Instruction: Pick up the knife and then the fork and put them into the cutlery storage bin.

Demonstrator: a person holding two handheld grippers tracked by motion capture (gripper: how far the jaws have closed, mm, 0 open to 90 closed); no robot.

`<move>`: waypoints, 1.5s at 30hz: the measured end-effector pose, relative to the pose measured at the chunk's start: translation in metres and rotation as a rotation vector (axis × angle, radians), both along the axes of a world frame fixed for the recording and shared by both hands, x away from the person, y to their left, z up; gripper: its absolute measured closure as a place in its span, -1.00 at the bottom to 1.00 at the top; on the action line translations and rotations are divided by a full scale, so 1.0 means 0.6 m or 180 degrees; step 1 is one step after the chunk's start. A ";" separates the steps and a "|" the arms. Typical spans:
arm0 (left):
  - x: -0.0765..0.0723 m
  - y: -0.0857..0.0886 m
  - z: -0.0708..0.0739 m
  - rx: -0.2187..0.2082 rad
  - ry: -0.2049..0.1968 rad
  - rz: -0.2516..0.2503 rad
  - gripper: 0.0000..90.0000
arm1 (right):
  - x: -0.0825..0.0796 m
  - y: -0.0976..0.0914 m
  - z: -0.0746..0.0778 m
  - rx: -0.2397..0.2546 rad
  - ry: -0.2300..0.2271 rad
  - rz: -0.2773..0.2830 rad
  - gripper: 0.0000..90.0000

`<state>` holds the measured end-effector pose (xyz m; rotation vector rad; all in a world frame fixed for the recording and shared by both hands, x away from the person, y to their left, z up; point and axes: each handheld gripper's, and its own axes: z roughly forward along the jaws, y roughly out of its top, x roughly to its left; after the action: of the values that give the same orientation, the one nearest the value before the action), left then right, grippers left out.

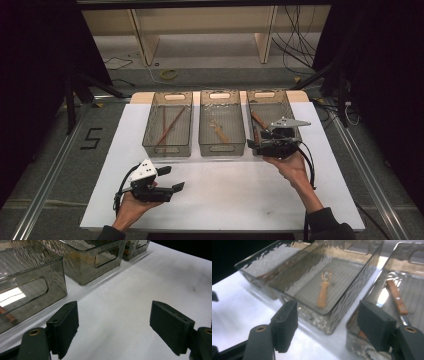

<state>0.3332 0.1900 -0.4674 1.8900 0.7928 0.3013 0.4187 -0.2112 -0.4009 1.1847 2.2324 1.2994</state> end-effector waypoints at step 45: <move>-0.001 0.007 -0.002 -0.0141 0.0065 -0.0053 -0.51 | -0.146 -0.025 -0.056 0.0388 -0.0298 0.0315 -0.37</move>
<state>0.3324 0.1940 -0.4686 1.8600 0.7907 0.2526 0.3311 -0.2261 -0.4346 1.0418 2.1969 1.5162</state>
